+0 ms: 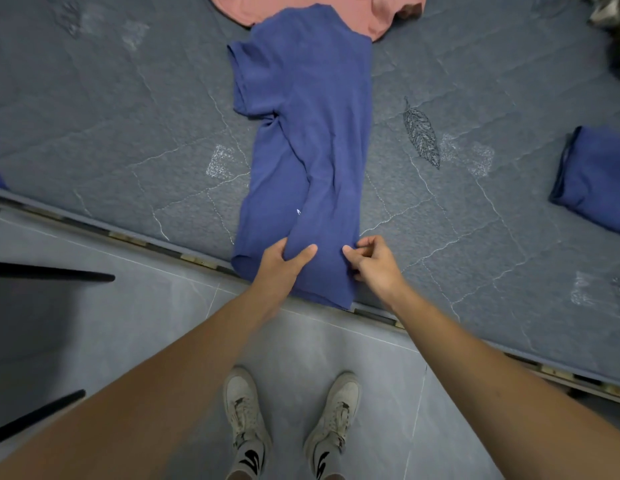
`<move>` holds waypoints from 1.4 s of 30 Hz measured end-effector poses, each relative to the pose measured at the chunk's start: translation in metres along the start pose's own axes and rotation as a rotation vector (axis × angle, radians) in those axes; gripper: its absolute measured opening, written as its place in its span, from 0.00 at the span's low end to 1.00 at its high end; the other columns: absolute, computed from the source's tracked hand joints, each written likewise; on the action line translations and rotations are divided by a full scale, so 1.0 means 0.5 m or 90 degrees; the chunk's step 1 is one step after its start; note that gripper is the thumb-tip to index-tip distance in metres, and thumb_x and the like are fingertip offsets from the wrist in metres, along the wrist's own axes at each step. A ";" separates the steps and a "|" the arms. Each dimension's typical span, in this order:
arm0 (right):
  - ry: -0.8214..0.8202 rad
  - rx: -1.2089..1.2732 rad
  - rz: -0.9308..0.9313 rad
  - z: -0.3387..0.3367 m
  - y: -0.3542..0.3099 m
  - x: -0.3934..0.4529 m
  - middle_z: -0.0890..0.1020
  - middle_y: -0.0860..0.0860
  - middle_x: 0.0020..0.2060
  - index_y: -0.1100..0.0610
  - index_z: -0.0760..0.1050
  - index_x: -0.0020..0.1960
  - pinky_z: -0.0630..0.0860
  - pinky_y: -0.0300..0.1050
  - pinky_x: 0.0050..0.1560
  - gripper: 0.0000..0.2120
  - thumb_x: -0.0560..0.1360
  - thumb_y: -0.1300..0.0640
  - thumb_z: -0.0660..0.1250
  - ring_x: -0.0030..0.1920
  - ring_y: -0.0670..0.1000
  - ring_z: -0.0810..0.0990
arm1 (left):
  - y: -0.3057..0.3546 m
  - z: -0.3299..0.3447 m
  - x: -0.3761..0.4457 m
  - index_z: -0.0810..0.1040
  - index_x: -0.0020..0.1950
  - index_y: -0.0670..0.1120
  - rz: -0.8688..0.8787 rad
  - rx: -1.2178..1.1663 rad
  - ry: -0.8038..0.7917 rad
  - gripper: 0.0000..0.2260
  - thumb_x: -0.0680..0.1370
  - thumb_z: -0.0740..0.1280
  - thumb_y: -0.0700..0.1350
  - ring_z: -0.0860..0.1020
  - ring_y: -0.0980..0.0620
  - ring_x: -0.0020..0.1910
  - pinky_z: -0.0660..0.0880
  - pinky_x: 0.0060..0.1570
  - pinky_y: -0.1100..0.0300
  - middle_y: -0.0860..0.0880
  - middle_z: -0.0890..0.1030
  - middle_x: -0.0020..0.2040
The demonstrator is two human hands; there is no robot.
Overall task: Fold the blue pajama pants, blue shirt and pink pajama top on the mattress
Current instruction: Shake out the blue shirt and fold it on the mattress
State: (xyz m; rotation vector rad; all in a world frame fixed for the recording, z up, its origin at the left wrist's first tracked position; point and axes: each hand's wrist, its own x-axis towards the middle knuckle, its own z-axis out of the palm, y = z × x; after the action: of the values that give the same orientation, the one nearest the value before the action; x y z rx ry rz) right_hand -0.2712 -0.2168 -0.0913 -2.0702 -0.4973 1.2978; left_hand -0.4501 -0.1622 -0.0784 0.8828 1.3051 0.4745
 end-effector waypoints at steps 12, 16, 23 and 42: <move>0.082 -0.651 -0.274 0.089 0.057 -0.093 0.66 0.55 0.67 0.51 0.60 0.74 0.71 0.51 0.66 0.54 0.57 0.37 0.83 0.62 0.58 0.67 | -0.022 -0.048 0.023 0.78 0.66 0.44 -0.081 -0.046 0.000 0.33 0.60 0.59 0.36 0.79 0.44 0.50 0.78 0.54 0.49 0.43 0.81 0.54; 0.185 -0.686 -0.325 0.111 0.077 -0.101 0.69 0.57 0.65 0.54 0.68 0.66 0.75 0.54 0.59 0.28 0.71 0.48 0.73 0.58 0.60 0.71 | -0.034 -0.080 0.022 0.81 0.59 0.41 0.126 0.241 -0.010 0.22 0.69 0.62 0.28 0.83 0.44 0.54 0.80 0.56 0.47 0.45 0.85 0.52; 0.301 -0.448 -0.307 0.115 0.063 -0.092 0.71 0.54 0.51 0.55 0.69 0.52 0.75 0.58 0.49 0.07 0.81 0.51 0.63 0.50 0.57 0.70 | -0.026 -0.091 0.019 0.80 0.43 0.42 0.210 0.267 0.053 0.07 0.69 0.68 0.32 0.84 0.45 0.36 0.83 0.40 0.45 0.46 0.83 0.35; 0.136 -0.235 -0.027 0.086 0.003 -0.029 0.81 0.57 0.49 0.60 0.73 0.53 0.71 0.52 0.47 0.09 0.81 0.54 0.66 0.53 0.63 0.78 | -0.087 -0.201 -0.021 0.68 0.41 0.49 0.204 0.575 0.187 0.08 0.73 0.66 0.40 0.73 0.44 0.39 0.75 0.36 0.48 0.50 0.73 0.40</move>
State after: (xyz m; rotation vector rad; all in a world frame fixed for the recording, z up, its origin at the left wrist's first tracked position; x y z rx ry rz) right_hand -0.3162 -0.2132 -0.0963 -2.4515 -0.7223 0.9998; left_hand -0.5564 -0.1672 -0.1070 1.8435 1.6796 0.2466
